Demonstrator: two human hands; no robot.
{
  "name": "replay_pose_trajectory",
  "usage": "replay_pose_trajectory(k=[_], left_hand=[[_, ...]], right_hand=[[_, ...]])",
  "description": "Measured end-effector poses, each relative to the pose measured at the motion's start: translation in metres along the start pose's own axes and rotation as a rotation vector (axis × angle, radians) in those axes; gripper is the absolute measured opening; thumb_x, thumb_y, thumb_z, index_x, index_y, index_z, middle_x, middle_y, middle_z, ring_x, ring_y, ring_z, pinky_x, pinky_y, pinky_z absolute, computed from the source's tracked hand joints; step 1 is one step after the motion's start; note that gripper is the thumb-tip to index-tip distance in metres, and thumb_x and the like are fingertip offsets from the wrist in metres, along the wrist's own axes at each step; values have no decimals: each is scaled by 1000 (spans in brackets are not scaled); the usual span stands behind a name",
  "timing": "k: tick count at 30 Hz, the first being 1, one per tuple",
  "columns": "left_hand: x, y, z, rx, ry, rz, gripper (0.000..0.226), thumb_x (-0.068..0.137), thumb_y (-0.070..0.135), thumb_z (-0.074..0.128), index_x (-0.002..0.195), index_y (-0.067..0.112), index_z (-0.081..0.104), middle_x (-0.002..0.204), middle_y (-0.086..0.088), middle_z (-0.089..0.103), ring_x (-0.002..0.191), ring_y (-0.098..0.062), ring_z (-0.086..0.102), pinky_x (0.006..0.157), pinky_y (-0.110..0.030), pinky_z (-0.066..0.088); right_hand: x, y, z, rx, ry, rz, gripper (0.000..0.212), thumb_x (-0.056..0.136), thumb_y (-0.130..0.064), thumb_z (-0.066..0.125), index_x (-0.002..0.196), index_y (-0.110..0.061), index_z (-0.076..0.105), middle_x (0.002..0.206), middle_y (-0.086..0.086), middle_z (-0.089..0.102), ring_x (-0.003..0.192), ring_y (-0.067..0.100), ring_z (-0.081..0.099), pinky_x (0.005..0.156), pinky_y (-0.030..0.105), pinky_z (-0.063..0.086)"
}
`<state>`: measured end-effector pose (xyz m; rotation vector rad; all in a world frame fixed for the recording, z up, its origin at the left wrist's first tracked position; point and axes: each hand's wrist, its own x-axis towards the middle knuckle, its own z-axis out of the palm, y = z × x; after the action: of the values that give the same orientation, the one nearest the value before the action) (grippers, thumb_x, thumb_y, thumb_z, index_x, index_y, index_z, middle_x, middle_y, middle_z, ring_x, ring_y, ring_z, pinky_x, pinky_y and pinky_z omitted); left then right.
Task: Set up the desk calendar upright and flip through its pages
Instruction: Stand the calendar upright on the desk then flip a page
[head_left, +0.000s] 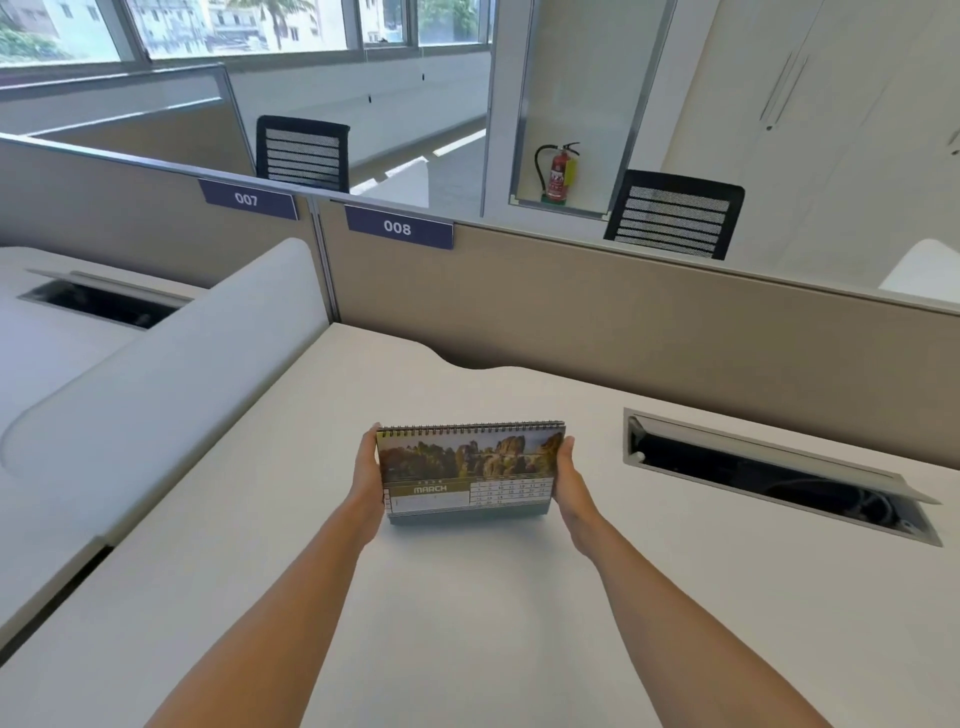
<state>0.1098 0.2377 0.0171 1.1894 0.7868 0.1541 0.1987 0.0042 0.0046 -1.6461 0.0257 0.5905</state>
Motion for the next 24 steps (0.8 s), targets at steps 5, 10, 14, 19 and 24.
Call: replay_pose_trajectory(k=[5,10,14,19,24], left_hand=[[24,13,-12,-39,35,5,62,85,71,30,90,25,70,103,-9,74,102,-33,66,101,-49,43],[43,26,-16,-35,37,-23,61,80,76,33,89,29,71,105,-7,74,105,-32,65,104,-50,42],[55,32,-14,-16,8,-41,70,79,77,30,101,26,72,106,-6,74,104,-30,66,101,-49,44],[60,29,-14,15,4,-52,65,84,74,24,95,28,69,106,-6,73,104,-29,64,100,-48,43],[62,21,-18,26,-14,-58,70,90,71,22,117,24,66,116,-10,69,111,-32,61,106,-52,39]], right_hand=[[29,-12,29,-3,8,7,68,91,-67,5,118,-35,59,122,-1,60,109,15,53,101,31,28],[54,-18,47,16,41,43,65,90,-69,5,115,-38,57,134,3,56,126,22,47,113,41,22],[64,-17,52,21,61,61,59,89,-70,6,102,-45,58,140,3,53,124,19,46,113,42,21],[68,-13,55,30,83,83,58,88,-71,7,101,-47,58,140,1,52,119,15,45,114,42,18],[77,-9,56,45,201,57,61,95,-61,9,132,-22,39,133,4,51,117,16,48,102,36,30]])
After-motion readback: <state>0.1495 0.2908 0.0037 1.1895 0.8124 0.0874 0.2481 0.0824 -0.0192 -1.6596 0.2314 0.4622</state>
